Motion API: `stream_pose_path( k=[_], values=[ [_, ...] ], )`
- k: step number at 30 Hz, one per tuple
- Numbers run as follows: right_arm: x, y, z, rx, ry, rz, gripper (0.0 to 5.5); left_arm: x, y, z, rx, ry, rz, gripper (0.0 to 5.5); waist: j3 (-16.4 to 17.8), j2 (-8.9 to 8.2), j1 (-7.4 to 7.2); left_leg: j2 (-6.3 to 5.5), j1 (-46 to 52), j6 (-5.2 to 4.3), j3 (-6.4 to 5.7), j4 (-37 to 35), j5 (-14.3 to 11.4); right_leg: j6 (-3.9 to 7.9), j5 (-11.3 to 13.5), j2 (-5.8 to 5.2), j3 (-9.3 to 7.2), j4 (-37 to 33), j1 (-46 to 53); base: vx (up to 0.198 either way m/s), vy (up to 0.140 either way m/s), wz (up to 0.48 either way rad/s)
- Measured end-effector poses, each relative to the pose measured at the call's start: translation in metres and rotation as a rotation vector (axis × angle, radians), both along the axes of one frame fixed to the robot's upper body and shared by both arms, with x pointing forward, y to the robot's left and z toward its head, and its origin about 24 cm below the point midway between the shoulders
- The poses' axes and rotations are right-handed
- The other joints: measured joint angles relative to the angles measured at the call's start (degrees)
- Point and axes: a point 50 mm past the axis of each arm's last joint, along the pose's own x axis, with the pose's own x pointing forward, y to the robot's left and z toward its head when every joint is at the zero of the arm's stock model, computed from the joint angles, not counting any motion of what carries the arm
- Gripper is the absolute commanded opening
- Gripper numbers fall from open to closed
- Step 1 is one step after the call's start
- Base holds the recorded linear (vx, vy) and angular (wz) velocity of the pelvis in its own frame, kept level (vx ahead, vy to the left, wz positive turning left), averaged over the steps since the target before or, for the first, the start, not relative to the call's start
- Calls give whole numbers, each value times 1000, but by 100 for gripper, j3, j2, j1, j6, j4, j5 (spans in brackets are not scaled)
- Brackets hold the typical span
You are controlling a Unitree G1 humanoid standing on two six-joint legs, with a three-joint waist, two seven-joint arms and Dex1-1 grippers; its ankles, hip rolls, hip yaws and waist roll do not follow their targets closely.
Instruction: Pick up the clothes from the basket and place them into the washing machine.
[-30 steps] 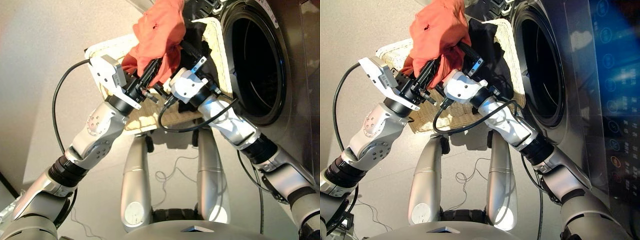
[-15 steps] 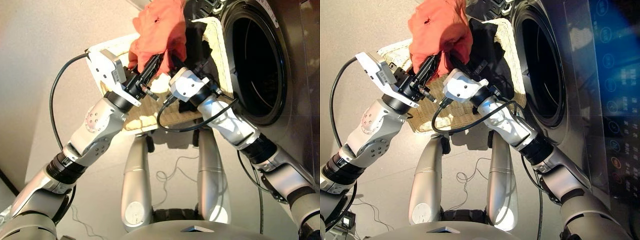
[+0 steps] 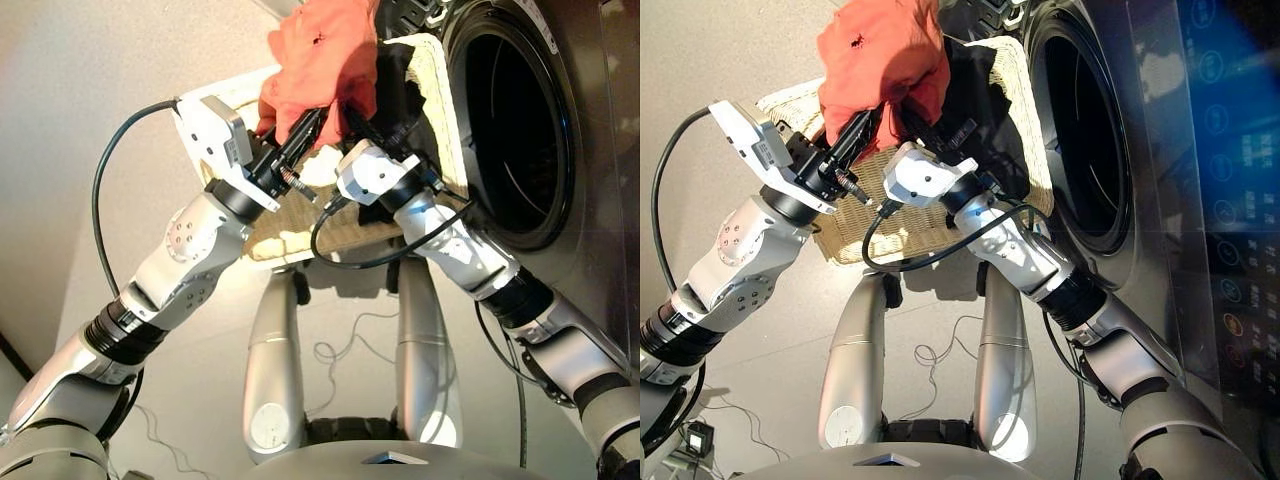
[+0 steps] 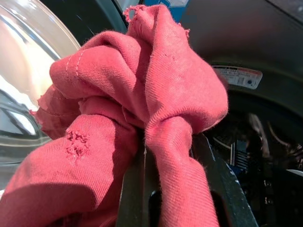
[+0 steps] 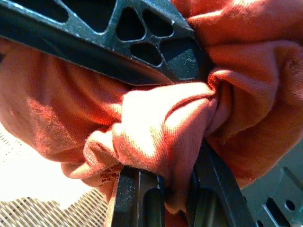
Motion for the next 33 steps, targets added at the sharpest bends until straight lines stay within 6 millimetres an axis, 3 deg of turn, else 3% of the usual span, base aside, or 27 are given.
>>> stream_pose_path(
  k=[8,12,18,26,33],
  values=[
    [19,-23,-4,273,-36,-220,0,5,3,-16,-1,64,71,550,-1,115,34,-11,-7,5,-11,-5,5,3,-1,-12,-7,0,2,0,0,0],
    [28,-42,-8,396,-60,-367,0,4,-10,-16,-90,71,38,550,-1,232,141,-26,-2,9,-31,-4,7,13,-9,-32,-20,8,17,0,0,0],
    [48,-75,-39,400,-6,-590,0,1,-17,-18,-120,70,8,550,-1,294,236,-89,0,40,-70,-1,29,30,-22,-100,-44,62,23,0,0,0],
    [55,-119,-86,459,115,-876,0,0,-16,-25,-125,90,13,550,1,306,280,-126,-11,59,-94,12,41,44,-30,-137,-51,79,25,0,0,0],
    [60,-156,-102,568,177,-1116,0,-1,-22,-25,-149,97,-3,550,1,332,289,-126,-16,60,-99,10,41,44,-30,-135,-52,75,23,0,0,0]
  ],
)
